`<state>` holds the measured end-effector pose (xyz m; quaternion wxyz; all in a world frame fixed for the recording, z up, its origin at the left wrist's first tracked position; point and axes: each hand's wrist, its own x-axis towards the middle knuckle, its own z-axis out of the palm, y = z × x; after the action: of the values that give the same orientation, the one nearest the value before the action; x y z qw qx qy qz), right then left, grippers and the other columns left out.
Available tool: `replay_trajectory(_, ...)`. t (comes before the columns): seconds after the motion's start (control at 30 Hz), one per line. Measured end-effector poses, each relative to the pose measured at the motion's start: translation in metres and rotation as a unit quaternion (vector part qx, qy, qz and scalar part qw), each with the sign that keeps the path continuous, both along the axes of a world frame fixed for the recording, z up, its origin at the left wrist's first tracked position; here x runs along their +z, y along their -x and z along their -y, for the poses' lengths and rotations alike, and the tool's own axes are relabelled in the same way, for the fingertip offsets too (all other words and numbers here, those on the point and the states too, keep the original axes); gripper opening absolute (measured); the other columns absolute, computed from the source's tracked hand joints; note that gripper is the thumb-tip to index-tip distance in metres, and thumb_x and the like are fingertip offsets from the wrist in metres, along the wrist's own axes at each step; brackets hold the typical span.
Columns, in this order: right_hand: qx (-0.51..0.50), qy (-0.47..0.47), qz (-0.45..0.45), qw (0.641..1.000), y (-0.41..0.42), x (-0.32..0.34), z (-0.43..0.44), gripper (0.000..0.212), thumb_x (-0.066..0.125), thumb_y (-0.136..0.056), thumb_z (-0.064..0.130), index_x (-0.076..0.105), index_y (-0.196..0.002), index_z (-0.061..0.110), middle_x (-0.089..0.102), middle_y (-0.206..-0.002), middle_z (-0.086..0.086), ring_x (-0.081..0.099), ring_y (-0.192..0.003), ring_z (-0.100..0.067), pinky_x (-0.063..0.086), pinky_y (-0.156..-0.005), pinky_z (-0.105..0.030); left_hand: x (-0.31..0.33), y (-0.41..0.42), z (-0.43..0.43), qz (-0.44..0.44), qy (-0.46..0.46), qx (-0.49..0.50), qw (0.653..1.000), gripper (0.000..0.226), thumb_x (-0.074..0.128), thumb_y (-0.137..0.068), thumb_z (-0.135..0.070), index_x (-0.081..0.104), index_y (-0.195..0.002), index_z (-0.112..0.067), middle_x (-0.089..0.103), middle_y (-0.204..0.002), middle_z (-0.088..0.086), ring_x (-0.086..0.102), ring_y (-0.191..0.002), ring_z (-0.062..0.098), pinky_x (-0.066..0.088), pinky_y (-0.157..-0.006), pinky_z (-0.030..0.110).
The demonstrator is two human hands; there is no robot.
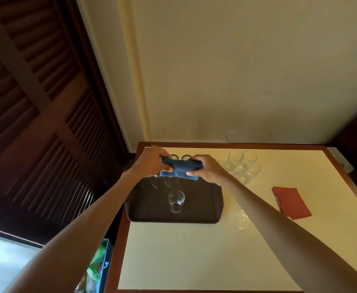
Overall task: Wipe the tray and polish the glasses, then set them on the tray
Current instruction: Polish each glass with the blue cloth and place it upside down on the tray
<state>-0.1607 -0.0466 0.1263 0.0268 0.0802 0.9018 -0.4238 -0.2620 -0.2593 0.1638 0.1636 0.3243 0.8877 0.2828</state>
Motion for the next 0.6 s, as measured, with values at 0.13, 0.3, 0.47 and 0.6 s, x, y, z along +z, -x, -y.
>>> replay_trajectory(0.13,0.038,-0.031,0.039,0.998,0.001,0.001,-0.003,0.017,0.073,-0.091,0.028,0.065,-0.093,0.013,0.063,-0.087,-0.011,0.059,-0.078,-0.027,0.043,-0.069,-0.035,0.008,0.003,0.000,-0.038,0.050,-0.034,0.997,0.032,0.083,-0.086,-0.026,0.079,-0.113,-0.009,0.077,-0.101,0.008,0.070,-0.092,0.020,0.059,-0.088,0.036)
replay_trajectory(0.3,0.044,-0.009,0.057,0.997,0.000,0.003,-0.009,0.023,0.069,-0.094,0.027,0.066,-0.098,0.004,0.064,-0.090,-0.013,0.067,-0.085,-0.030,0.056,-0.076,-0.039,0.011,0.005,-0.001,0.013,0.031,-0.015,0.999,0.028,0.079,-0.091,-0.027,0.077,-0.111,-0.008,0.075,-0.098,0.004,0.070,-0.092,0.020,0.057,-0.081,0.030)
replay_trajectory(0.47,0.098,0.005,0.153,0.983,-0.004,0.008,-0.015,0.023,0.058,-0.098,0.047,0.062,-0.097,0.024,0.064,-0.093,-0.010,0.063,-0.086,-0.024,0.051,-0.080,-0.034,0.016,0.000,-0.003,0.234,-0.120,0.024,0.965,0.013,0.070,-0.099,-0.017,0.067,-0.109,-0.010,0.071,-0.113,0.009,0.069,-0.109,0.027,0.061,-0.092,0.041)
replay_trajectory(0.6,0.108,0.048,0.113,0.987,0.001,0.011,-0.010,0.053,0.069,-0.083,0.063,0.063,-0.115,0.022,0.069,-0.107,0.004,0.067,-0.097,-0.014,0.055,-0.088,-0.034,0.027,-0.005,-0.013,0.291,-0.155,-0.014,0.944,0.021,0.067,-0.099,-0.008,0.061,-0.118,-0.003,0.074,-0.109,0.011,0.074,-0.099,0.020,0.062,-0.077,0.031)
